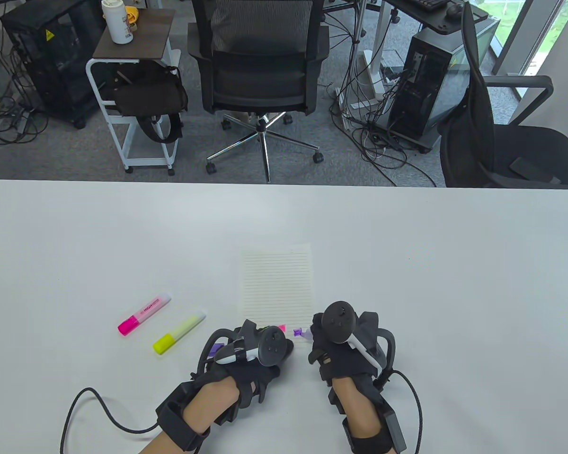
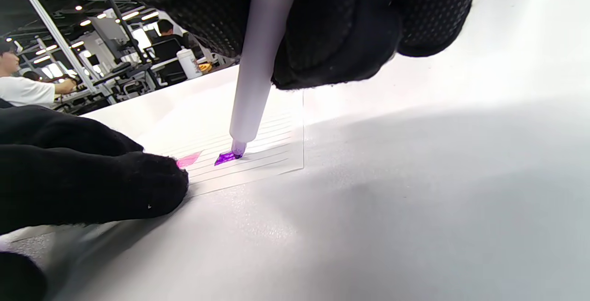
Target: Apply highlighter ink on paper
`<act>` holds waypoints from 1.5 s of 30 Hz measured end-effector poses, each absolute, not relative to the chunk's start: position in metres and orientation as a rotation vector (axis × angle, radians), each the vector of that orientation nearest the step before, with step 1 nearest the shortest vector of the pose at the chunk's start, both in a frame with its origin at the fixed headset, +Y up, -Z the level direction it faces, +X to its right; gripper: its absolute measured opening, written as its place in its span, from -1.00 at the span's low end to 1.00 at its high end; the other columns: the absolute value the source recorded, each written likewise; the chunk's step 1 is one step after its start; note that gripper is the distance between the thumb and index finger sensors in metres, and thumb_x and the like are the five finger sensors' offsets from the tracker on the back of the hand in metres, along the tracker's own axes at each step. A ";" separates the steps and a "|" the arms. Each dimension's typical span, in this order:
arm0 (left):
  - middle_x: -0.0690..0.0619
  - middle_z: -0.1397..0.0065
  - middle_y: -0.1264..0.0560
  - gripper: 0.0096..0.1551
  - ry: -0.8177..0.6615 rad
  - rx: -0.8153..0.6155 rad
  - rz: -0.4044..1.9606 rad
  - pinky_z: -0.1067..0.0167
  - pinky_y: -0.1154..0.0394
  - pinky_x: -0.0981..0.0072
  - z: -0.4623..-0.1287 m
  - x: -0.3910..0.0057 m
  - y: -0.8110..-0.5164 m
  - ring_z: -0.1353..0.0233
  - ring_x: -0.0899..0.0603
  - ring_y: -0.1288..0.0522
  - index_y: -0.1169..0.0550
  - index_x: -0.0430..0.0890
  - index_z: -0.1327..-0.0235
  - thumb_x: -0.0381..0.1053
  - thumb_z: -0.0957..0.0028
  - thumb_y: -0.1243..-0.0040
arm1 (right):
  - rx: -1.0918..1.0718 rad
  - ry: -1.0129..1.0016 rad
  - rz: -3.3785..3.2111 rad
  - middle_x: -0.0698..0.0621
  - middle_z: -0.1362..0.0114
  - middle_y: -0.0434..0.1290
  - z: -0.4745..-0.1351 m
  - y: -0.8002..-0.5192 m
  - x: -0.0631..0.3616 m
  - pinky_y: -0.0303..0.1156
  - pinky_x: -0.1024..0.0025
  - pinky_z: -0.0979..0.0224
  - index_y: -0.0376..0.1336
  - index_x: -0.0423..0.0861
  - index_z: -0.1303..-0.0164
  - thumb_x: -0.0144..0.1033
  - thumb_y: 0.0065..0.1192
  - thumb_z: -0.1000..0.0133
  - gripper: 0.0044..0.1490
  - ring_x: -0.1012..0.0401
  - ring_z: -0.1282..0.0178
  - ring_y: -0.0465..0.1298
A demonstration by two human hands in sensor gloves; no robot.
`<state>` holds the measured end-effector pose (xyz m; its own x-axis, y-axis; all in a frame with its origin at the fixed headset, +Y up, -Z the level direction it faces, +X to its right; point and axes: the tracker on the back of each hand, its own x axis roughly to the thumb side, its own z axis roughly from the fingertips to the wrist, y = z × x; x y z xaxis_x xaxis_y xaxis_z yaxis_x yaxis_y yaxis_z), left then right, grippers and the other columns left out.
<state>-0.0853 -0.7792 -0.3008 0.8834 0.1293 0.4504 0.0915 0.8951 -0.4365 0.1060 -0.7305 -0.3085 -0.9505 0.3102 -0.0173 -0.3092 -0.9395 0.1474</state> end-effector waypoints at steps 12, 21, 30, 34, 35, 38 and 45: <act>0.04 -0.61 0.07 -0.23 -0.491 -0.466 0.020 -0.48 0.02 -0.35 -0.301 -0.085 -0.779 -0.54 -0.25 -0.05 -0.12 0.32 -0.52 0.21 -0.01 -0.07 | 0.041 0.190 2.796 -0.10 -0.22 0.57 -0.308 -0.732 0.104 0.38 -0.14 -0.42 0.35 0.03 -0.38 -0.15 0.26 -0.32 -0.57 0.00 0.09 0.59; 0.04 -0.61 0.07 -0.23 -0.491 -0.466 0.019 -0.48 0.02 -0.35 -0.301 -0.085 -0.779 -0.54 -0.25 -0.05 -0.12 0.32 -0.52 0.21 -0.01 -0.07 | 0.044 0.182 2.808 -0.09 -0.23 0.56 -0.307 -0.732 0.102 0.38 -0.13 -0.42 0.35 0.03 -0.39 -0.15 0.26 -0.32 -0.57 0.01 0.08 0.59; 0.04 -0.61 0.07 -0.23 -0.492 -0.467 0.018 -0.48 0.02 -0.35 -0.301 -0.085 -0.779 -0.54 -0.25 -0.05 -0.11 0.32 -0.52 0.21 -0.01 -0.07 | 0.025 0.207 2.806 -0.09 -0.21 0.57 -0.308 -0.733 0.105 0.39 -0.13 -0.42 0.35 0.02 -0.38 -0.14 0.26 -0.32 -0.56 0.01 0.09 0.59; 0.04 -0.61 0.08 -0.23 -0.492 -0.467 0.017 -0.48 0.02 -0.35 -0.300 -0.085 -0.779 -0.54 -0.25 -0.04 -0.11 0.32 -0.52 0.21 -0.01 -0.07 | 0.009 0.201 2.808 -0.09 -0.22 0.57 -0.310 -0.734 0.106 0.39 -0.13 -0.42 0.34 0.02 -0.39 -0.14 0.26 -0.33 -0.56 0.02 0.09 0.59; 0.04 -0.61 0.08 -0.23 -0.492 -0.467 0.017 -0.48 0.02 -0.35 -0.300 -0.085 -0.779 -0.54 -0.26 -0.04 -0.11 0.32 -0.52 0.21 -0.01 -0.07 | 0.007 0.213 2.801 -0.09 -0.21 0.57 -0.310 -0.734 0.107 0.39 -0.13 -0.42 0.35 0.02 -0.39 -0.14 0.25 -0.33 -0.56 0.02 0.10 0.59; 0.04 -0.61 0.07 -0.23 -0.492 -0.467 0.017 -0.48 0.02 -0.35 -0.300 -0.085 -0.779 -0.54 -0.25 -0.05 -0.11 0.32 -0.52 0.21 -0.01 -0.07 | 0.009 0.253 2.783 -0.10 -0.19 0.58 -0.310 -0.732 0.108 0.39 -0.13 -0.41 0.36 0.00 -0.37 -0.15 0.27 -0.32 -0.57 0.01 0.12 0.59; 0.04 -0.61 0.08 -0.23 -0.492 -0.467 0.017 -0.48 0.02 -0.35 -0.300 -0.085 -0.779 -0.54 -0.26 -0.04 -0.11 0.32 -0.52 0.21 -0.01 -0.07 | -0.004 0.210 2.805 -0.08 -0.21 0.57 -0.311 -0.735 0.107 0.39 -0.12 -0.41 0.34 0.02 -0.39 -0.13 0.24 -0.33 -0.56 0.03 0.10 0.59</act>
